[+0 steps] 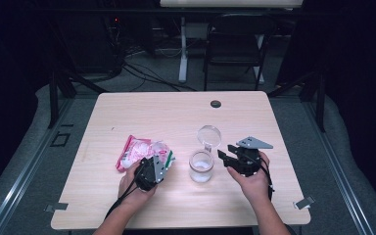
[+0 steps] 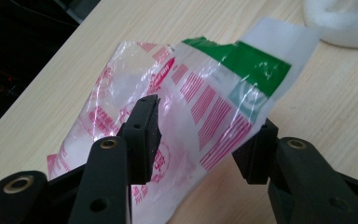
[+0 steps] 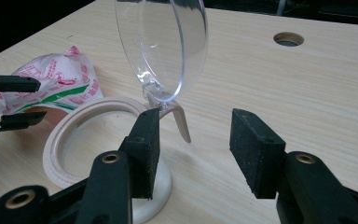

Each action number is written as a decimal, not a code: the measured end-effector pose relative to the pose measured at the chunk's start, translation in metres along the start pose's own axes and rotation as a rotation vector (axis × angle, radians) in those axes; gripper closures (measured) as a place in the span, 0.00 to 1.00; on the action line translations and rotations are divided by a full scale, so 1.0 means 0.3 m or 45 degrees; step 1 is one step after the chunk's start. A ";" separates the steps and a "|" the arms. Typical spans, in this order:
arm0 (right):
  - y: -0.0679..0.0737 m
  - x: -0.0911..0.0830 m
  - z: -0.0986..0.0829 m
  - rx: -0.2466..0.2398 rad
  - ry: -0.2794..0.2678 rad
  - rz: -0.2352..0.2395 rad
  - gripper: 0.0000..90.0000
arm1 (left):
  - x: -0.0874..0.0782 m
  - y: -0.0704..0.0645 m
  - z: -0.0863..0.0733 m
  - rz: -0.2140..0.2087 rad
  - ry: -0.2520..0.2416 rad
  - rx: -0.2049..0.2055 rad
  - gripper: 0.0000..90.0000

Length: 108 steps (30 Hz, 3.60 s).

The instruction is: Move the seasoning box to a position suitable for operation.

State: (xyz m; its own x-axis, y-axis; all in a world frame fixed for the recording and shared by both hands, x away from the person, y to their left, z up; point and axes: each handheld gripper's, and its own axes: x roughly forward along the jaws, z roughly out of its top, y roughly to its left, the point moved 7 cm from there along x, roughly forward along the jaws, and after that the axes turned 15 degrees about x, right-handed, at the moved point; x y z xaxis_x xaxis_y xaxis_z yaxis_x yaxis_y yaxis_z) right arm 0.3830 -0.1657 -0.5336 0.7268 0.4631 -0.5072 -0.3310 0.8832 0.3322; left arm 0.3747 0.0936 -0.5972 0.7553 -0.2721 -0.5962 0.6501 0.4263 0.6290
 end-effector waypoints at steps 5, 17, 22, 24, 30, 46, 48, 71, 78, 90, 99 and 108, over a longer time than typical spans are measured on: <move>-0.010 -0.016 -0.014 -0.001 0.001 -0.019 0.59 | 0.031 0.005 0.010 -0.010 -0.023 -0.003 0.58; -0.023 -0.040 -0.032 0.000 -0.009 -0.041 0.58 | 0.081 0.015 -0.001 0.005 0.048 -0.026 0.56; -0.024 -0.040 -0.034 0.002 -0.012 -0.039 0.58 | 0.084 0.020 -0.001 0.073 0.076 0.004 0.63; -0.025 -0.040 -0.034 -0.003 -0.006 -0.039 0.58 | 0.087 0.021 -0.003 0.070 0.073 -0.001 0.63; -0.024 -0.035 -0.034 0.011 -0.013 -0.032 0.57 | 0.089 0.018 -0.009 0.037 0.050 -0.020 0.61; -0.023 -0.033 -0.036 0.003 -0.011 -0.038 0.57 | 0.079 0.043 -0.025 0.094 0.042 -0.042 0.86; -0.024 -0.033 -0.036 0.005 -0.009 -0.034 0.57 | 0.076 0.045 -0.026 0.081 0.041 -0.060 0.90; -0.018 -0.031 -0.037 0.000 -0.015 -0.026 0.57 | -0.007 0.168 -0.065 -0.031 -0.080 -0.349 1.00; -0.014 -0.027 -0.038 -0.004 -0.009 -0.021 0.57 | -0.054 0.220 -0.089 -0.053 -0.127 -0.432 1.00; -0.013 -0.026 -0.038 -0.008 -0.008 -0.018 0.57 | -0.112 0.319 -0.139 -0.022 -0.190 -0.587 1.00; -0.008 -0.025 -0.039 -0.007 -0.012 -0.012 0.57 | -0.139 0.415 -0.165 0.013 -0.173 -0.605 1.00; -0.011 -0.026 -0.038 -0.008 -0.015 -0.010 0.57 | -0.146 0.523 -0.165 0.015 -0.156 -0.629 1.00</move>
State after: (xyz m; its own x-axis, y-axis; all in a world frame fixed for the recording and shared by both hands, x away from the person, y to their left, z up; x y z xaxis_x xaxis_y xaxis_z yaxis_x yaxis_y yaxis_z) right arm 0.3717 -0.1715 -0.5397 0.7365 0.4553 -0.5003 -0.3289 0.8873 0.3233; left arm 0.4396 0.2149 -0.4972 0.7858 -0.3514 -0.5090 0.5470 0.7789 0.3067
